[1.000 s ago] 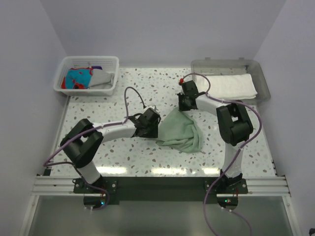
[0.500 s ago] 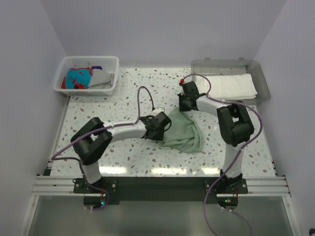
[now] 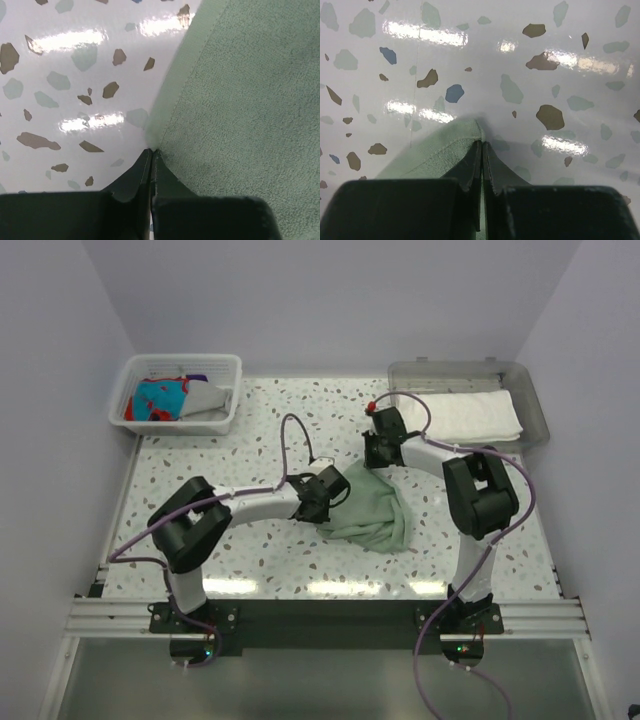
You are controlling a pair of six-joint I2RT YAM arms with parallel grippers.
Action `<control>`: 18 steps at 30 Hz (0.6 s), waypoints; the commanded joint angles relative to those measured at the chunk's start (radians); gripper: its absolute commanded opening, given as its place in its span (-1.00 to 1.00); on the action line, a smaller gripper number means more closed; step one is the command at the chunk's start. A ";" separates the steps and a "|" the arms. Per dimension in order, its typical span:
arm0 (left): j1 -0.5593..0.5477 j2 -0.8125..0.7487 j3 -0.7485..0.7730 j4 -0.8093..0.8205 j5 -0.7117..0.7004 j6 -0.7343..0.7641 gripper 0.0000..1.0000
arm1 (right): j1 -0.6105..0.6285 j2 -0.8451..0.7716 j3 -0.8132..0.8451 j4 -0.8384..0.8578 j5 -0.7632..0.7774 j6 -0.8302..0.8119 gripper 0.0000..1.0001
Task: Fold and stack the towels
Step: Flatten out the crumpled towel
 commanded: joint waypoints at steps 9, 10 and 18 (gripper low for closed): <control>0.268 0.124 0.032 -0.046 -0.038 0.236 -1.00 | -0.002 -0.073 -0.059 -0.039 -0.064 0.038 -1.00; 0.274 0.119 0.074 -0.048 -0.075 0.256 -1.00 | -0.002 -0.091 -0.061 -0.039 -0.064 0.037 -1.00; 0.293 -0.048 0.240 -0.005 -0.252 0.478 -1.00 | -0.002 -0.229 0.033 -0.068 -0.034 -0.027 -1.00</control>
